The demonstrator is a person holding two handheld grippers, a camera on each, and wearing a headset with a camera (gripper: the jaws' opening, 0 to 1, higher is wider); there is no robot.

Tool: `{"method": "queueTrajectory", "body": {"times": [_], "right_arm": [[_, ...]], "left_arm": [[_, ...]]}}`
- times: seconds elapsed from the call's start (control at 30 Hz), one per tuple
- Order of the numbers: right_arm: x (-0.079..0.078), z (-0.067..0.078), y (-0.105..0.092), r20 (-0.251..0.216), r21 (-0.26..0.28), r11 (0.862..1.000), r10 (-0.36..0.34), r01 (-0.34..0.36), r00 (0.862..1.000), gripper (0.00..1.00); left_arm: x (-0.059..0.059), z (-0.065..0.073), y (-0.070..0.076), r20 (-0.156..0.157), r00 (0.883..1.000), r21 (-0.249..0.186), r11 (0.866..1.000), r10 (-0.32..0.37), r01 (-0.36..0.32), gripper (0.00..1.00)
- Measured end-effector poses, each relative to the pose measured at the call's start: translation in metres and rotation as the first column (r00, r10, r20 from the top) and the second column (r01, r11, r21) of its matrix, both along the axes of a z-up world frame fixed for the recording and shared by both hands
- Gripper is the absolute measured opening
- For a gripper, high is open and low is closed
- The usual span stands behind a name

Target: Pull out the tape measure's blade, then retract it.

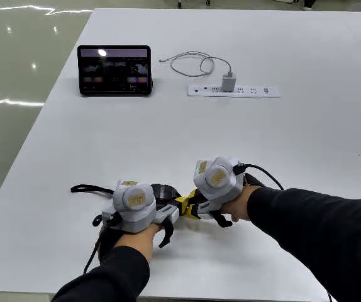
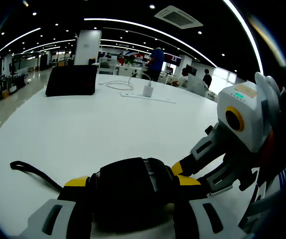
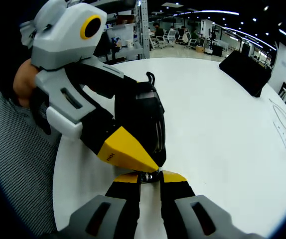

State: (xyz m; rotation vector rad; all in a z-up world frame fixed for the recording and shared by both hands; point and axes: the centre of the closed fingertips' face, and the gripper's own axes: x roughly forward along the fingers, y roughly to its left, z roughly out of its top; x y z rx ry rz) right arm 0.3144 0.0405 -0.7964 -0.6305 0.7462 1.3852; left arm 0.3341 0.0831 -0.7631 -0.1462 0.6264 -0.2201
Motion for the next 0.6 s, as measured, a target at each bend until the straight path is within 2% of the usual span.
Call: {"method": "queueTrajectory", "body": {"times": [0.6], "right_arm": [[-0.0008,0.0004,0.0003,0.017,-0.017,1.000,0.021,-0.021,1.000,0.11]], "left_arm": [[0.0007,0.0002,0.0005,0.005,1.000,0.005,1.000,0.000,0.000,0.62]]}}
